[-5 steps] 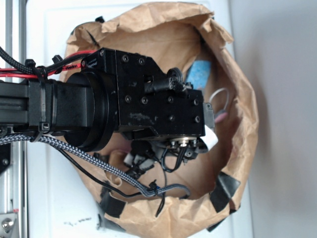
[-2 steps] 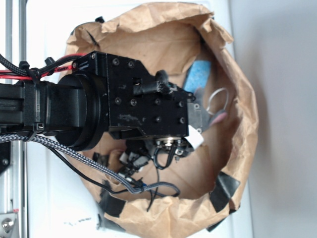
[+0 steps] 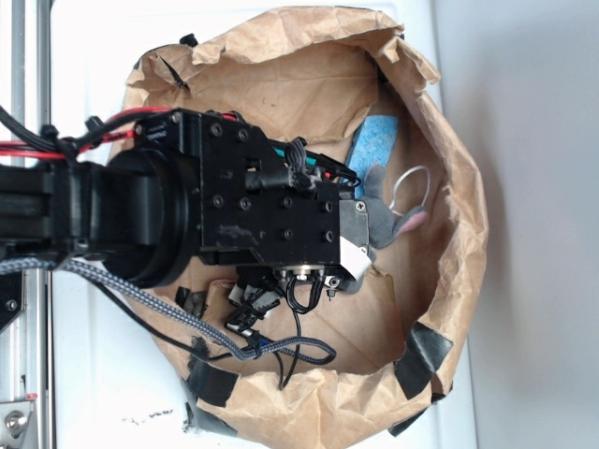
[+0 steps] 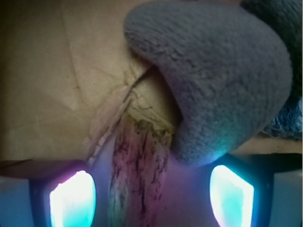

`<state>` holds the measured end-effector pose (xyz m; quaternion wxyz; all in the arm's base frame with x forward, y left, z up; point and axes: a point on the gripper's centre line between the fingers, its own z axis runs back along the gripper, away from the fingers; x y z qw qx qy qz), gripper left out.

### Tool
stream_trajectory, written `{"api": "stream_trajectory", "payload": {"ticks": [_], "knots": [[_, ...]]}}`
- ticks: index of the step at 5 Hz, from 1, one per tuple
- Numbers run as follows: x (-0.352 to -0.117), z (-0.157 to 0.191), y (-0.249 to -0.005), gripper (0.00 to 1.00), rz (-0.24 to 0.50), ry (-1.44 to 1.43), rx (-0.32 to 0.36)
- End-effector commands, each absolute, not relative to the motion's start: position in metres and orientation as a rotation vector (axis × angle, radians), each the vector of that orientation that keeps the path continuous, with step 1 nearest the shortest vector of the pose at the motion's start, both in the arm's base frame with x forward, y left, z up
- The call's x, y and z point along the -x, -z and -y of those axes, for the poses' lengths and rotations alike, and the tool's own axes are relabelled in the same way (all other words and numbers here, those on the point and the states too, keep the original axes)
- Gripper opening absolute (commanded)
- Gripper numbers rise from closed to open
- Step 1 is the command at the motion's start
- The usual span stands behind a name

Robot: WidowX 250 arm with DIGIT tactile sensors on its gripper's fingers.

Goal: Grab the wood chip.

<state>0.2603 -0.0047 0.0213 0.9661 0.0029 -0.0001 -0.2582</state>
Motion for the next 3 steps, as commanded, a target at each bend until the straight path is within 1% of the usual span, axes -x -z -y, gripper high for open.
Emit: {"api": "stream_trajectory", "payload": {"ticks": [1, 2, 3], "knots": [[-0.2728, 0.009, -0.0311, 0.0, 0.054, 0.495, -0.02], [-0.2719, 0.0081, -0.0325, 0.0, -0.028, 0.56, 0.049], [-0.271, 0.0081, -0.0349, 0.0, -0.029, 0.565, 0.043]]}}
